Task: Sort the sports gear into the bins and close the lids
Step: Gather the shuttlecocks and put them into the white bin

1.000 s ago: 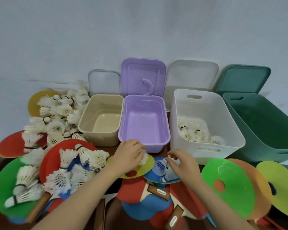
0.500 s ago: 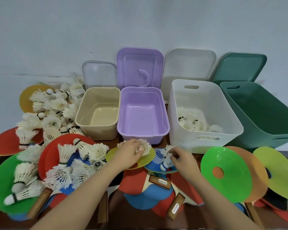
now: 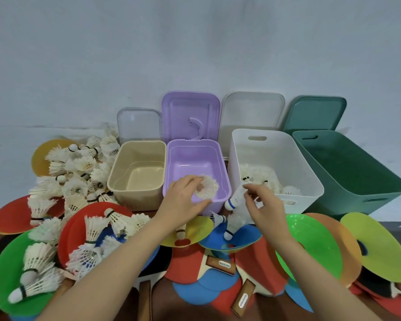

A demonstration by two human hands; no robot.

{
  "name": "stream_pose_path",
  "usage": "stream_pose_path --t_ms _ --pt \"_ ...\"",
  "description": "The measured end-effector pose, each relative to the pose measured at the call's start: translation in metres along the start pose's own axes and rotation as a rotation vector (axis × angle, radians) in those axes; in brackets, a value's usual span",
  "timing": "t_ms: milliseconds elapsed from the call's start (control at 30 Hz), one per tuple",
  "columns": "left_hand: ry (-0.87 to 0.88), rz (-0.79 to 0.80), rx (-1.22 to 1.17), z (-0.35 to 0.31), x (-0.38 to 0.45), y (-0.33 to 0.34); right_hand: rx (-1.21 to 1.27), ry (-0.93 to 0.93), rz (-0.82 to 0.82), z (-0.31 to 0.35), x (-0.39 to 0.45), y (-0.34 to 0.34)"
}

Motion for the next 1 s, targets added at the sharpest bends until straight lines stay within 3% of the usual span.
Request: stream_pose_path --t_ms 267,400,767,1000 --pt "0.056 -0.039 0.004 -0.061 0.070 0.024 -0.143 -0.054 -0.039 -0.047 0.050 -0.050" --pt "-0.005 0.001 0.055 -0.089 0.106 0.051 -0.227 -0.067 -0.037 -0.083 0.076 -0.070" --pt "-0.233 0.273 0.176 -0.109 0.185 0.120 -0.188 0.138 0.176 -0.183 0.123 -0.064" --pt "-0.212 0.227 0.368 -0.102 0.184 0.121 -0.235 0.058 0.303 -0.195 0.121 -0.051"
Point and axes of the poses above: each hand's wrist, its own x-axis towards the middle knuckle, its own y-axis out of the palm, z = x × y, the point moved 2 cm from there along x, towards the middle knuckle, and after that the axes turned 11 degrees about -y, right-handed, at the moved point
